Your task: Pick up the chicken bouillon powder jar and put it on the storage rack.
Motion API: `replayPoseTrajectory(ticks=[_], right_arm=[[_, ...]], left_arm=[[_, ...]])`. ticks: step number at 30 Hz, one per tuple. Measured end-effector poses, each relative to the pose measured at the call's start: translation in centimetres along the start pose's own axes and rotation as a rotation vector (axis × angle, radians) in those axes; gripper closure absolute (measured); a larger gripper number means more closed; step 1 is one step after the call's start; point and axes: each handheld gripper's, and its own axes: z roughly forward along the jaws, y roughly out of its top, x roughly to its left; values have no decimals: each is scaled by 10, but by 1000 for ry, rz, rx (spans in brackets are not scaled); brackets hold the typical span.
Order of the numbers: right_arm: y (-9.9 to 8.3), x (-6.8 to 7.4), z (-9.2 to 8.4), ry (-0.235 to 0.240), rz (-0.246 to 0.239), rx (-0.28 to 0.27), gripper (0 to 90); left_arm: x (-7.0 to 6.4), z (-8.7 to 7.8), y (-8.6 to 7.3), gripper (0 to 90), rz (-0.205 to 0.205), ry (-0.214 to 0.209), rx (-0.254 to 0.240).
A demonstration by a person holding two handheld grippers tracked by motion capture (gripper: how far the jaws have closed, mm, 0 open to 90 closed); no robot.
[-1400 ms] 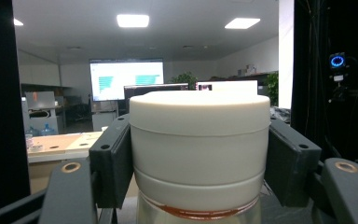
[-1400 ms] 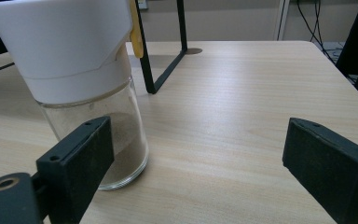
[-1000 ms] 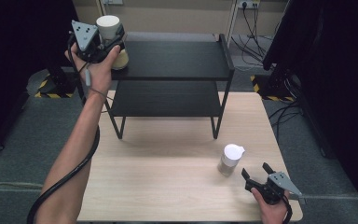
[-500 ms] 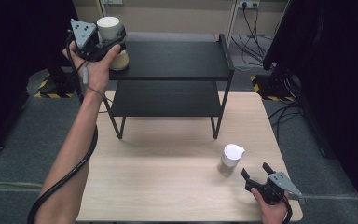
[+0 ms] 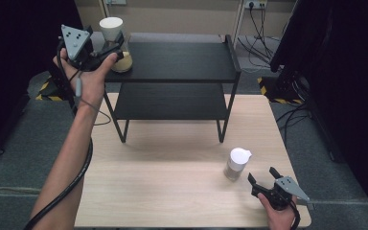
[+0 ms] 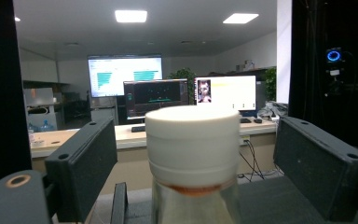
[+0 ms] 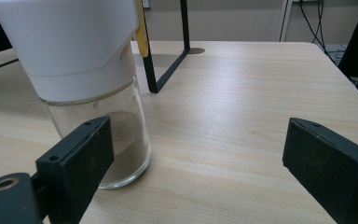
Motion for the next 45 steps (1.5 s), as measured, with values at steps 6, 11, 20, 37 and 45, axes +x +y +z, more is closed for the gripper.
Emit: replayPoseTrajectory(ticks=[6,11,20,37,45], right_arm=[[0,1,0,-2,-6,0,91],[0,1,0,-3,1,-3,91],[-1,1,0,-3,-2,-3,91],[0,2,0,-5,-7,-1,91],[0,2,0,-5,-9,-2,91]], left_arm=[[2,-15,-9,131,-3,-22,1],[0,-26,-19,130,9,-39,-3],[-1,-44,-41,130,1,-62,-20],[-3,-66,-83,127,-3,-115,22],[-5,-76,-106,125,-5,-157,45]])
